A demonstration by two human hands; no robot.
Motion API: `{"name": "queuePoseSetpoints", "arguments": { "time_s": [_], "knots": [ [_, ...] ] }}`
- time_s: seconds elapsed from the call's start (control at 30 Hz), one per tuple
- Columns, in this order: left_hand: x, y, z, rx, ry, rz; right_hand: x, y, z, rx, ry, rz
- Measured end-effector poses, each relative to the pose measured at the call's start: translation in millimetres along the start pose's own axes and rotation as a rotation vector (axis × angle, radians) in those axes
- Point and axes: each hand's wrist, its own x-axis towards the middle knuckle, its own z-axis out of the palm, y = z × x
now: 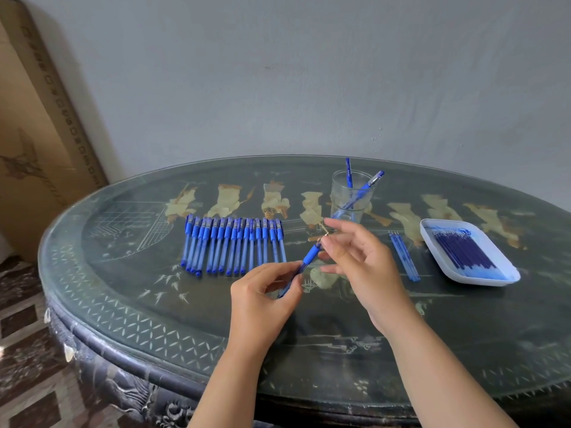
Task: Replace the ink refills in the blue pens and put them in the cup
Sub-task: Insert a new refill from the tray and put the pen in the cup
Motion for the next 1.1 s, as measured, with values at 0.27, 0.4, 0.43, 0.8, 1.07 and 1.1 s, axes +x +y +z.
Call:
{"name": "queuePoseSetpoints", "arguments": {
  "time_s": [0.27, 0.4, 0.43, 0.8, 1.07, 1.1],
  "knots": [
    [-0.4, 0.2, -0.6, 0.02, -0.004, 0.026, 1.2, 4.5, 3.7, -0.021, 0.098, 0.024],
    [0.3, 0.0, 0.0, 0.027, -0.013, 0.028, -0.4, 1.6, 0.0, 0.068, -0.008, 0.016],
    [0.3, 0.0, 0.1, 0.028, -0.015, 0.03, -0.8, 1.2, -0.4, 0.075, -0.035, 0.01],
    [0.2, -1.1, 0.3, 0.07, -0.007, 0.07, 0.7, 7.8, 4.9, -0.084, 0.116, 0.005],
    [-0.7, -0.1, 0.2, 0.138, 0.049, 0.103, 6.7, 8.4, 13.7, -0.146, 0.16, 0.002],
    [-0.4, -0.5, -0.3, 0.142, 0.056, 0.099, 7.1, 7.0, 16.2, -0.131, 0.15, 0.008]
  ]
}}
